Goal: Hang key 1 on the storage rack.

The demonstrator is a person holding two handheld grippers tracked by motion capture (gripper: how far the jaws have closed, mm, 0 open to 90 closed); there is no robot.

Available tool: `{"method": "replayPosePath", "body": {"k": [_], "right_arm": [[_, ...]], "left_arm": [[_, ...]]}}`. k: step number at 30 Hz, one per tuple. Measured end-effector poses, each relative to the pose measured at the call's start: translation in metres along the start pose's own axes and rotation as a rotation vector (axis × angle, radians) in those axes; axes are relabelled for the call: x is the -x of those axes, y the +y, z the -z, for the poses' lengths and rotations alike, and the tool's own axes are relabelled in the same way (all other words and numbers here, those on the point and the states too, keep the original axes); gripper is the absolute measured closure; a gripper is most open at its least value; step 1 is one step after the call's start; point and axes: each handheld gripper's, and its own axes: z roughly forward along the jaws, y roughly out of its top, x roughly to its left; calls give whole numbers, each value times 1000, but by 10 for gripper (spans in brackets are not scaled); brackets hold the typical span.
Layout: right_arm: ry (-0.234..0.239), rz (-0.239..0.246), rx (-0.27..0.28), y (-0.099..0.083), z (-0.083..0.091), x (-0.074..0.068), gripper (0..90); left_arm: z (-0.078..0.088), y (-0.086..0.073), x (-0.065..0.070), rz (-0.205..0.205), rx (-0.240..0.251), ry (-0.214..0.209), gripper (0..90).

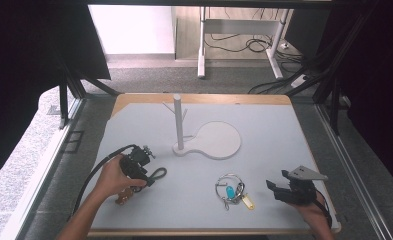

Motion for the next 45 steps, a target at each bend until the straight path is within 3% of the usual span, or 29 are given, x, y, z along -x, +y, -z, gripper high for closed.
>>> {"method": "replayPosePath", "body": {"k": [7,11,15,23,33,38,45], "right_arm": [[-21,-16,6,0,5,7,285],[-10,-8,19,0,8,9,282],[-7,-3,26,1,10,10,282],[-13,-9,23,0,13,14,281],[-23,-15,16,-2,13,16,281],[-20,-14,8,-2,11,15,281],[-20,-7,-4,-4,8,14,281]], "left_arm": [[-8,2,1,-14,-64,10,517],[-11,2,0,-30,-85,39,534],[-16,1,-3,-26,-123,37,539],[-17,1,-4,-41,-149,51,591],[-20,10,6,-83,-220,93,635],[-20,10,8,-83,-222,98,662],[-16,5,3,-67,-178,82,667]]}}
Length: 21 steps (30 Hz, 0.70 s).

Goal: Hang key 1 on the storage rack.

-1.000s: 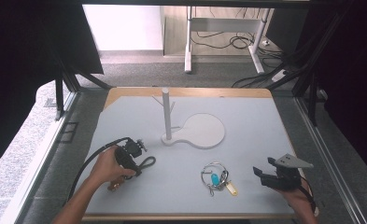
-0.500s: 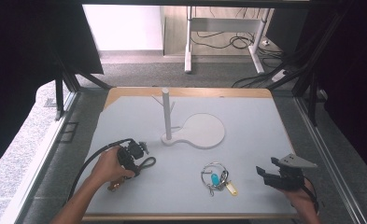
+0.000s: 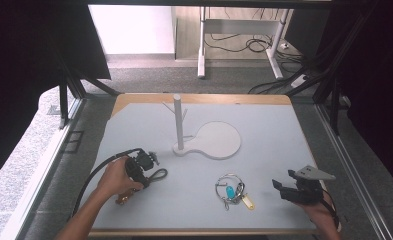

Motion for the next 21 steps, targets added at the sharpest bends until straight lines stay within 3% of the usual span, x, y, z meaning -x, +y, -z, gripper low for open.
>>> {"method": "replayPosePath", "body": {"k": [4,12,21], "right_arm": [[1,5,-6,0,-2,-1,282],[10,15,-20,-1,-6,-5,282],[10,6,-24,-2,-7,-4,282]], "left_arm": [[11,-8,-5,5,65,-39,667],[34,-21,-9,39,196,-33,666],[50,-28,-13,51,253,-46,666]]}}
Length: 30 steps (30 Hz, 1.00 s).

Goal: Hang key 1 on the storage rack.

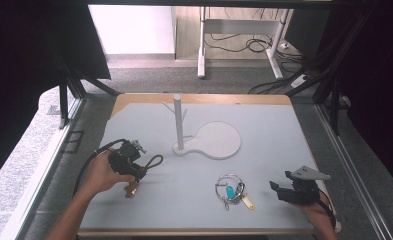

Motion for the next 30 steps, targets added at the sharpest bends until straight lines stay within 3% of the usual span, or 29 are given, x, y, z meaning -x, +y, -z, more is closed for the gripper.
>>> {"method": "replayPosePath", "body": {"k": [13,24,30], "right_arm": [[2,-4,-6,-1,-1,0,281],[6,-3,-11,-1,-2,0,282],[5,-4,-12,-2,-2,1,281]], "left_arm": [[34,13,0,-9,46,2,666],[48,29,2,-20,42,6,666],[58,37,1,-30,71,17,666]]}}
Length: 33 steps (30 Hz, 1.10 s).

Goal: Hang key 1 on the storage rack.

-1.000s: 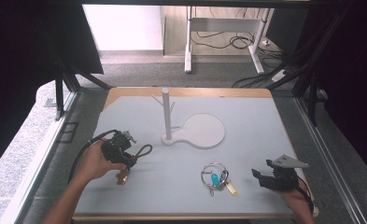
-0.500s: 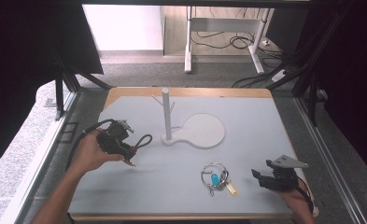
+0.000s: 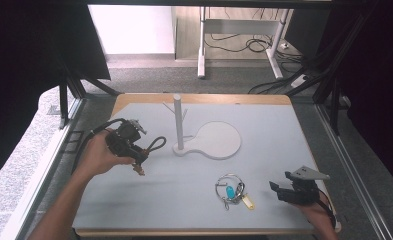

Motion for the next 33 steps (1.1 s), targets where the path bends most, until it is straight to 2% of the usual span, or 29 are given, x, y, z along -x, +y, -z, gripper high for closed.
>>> {"method": "replayPosePath", "body": {"k": [11,19,30,33], "right_arm": [[-1,-1,-3,-1,-1,1,282],[0,-7,-5,-1,-1,1,282],[1,-5,-9,-2,-2,1,282],[1,-5,-9,-2,-2,2,282]], "left_arm": [[9,11,-8,12,3,4,666],[14,16,-14,39,36,2,666],[21,19,-24,71,55,6,666],[25,20,-25,67,57,6,666]]}}
